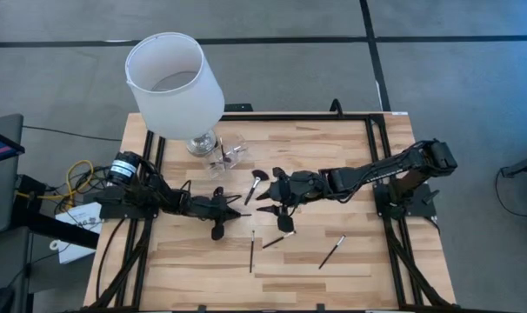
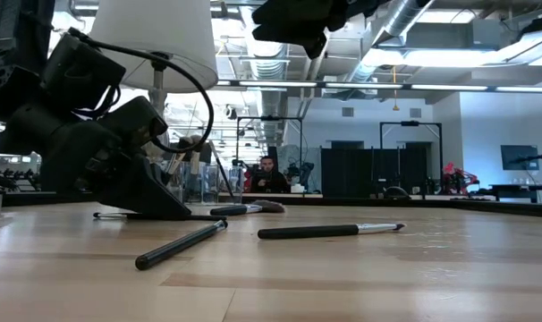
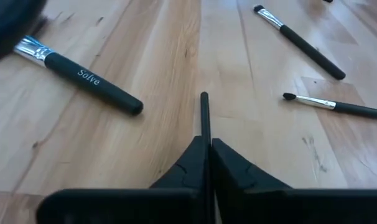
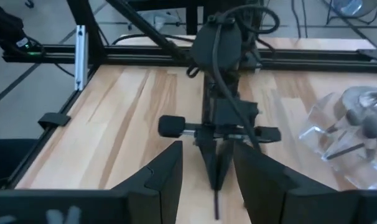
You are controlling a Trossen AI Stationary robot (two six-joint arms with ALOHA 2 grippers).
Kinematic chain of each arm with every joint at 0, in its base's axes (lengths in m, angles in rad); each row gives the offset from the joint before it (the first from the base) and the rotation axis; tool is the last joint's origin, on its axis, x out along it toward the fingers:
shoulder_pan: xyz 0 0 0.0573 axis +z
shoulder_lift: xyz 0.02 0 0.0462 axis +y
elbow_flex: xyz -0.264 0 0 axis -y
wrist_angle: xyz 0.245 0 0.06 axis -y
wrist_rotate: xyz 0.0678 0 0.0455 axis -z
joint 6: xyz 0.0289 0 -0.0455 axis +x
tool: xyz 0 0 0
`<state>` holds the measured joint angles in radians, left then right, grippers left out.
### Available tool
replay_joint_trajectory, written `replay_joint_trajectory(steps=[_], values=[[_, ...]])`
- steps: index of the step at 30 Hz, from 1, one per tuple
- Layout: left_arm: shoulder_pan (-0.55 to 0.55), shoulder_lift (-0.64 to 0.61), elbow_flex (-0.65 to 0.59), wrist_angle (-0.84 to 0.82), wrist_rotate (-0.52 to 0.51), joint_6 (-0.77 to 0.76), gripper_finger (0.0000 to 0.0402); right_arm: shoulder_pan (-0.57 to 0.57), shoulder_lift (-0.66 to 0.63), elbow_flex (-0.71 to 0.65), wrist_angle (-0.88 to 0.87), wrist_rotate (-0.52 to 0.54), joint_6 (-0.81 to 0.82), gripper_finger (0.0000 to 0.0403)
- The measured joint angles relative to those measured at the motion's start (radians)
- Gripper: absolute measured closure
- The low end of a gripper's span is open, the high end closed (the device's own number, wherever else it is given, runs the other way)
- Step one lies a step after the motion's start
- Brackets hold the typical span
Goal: Put items in baskets/containers
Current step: Put the black eyeshadow brush in the transparent organizer
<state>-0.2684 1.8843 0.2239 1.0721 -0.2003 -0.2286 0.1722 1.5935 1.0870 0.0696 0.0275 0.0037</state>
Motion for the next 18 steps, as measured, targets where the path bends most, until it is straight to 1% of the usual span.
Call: replay_joint_trajectory(steps=[3, 4, 6, 8, 11, 15, 18], values=[[0.001, 0.0, -0.004, 0.028, 0.016, 0.013, 0.0388, -0.006, 0.055, 0.002, 0.045, 0.001, -0.005, 0.0265], [0.002, -0.001, -0.003, 0.029, 0.017, 0.015, 0.0389, -0.006, 0.083, -0.002, 0.056, 0.0, -0.009, 0.0262], [0.002, -0.021, 0.002, 0.016, 0.018, 0.019, 0.0391, -0.006, 0.159, 0.002, 0.147, -0.002, -0.013, 0.0255], [0.001, -0.037, 0.009, 0.002, 0.021, 0.035, 0.0391, -0.005, 0.22, 0.009, 0.156, -0.002, -0.013, 0.0244], [-0.001, -0.076, 0.012, -0.024, 0.044, 0.045, 0.0391, -0.004, 0.314, 0.062, 0.105, -0.002, -0.013, 0.0226], [-0.001, -0.143, 0.015, -0.092, 0.049, 0.071, 0.0391, -0.005, 0.444, 0.175, 0.045, -0.002, 0.01, 0.0209], [-0.001, -0.191, 0.016, -0.143, 0.039, 0.072, 0.0391, -0.014, 0.539, 0.286, -0.066, -0.002, 0.055, 0.0206]])
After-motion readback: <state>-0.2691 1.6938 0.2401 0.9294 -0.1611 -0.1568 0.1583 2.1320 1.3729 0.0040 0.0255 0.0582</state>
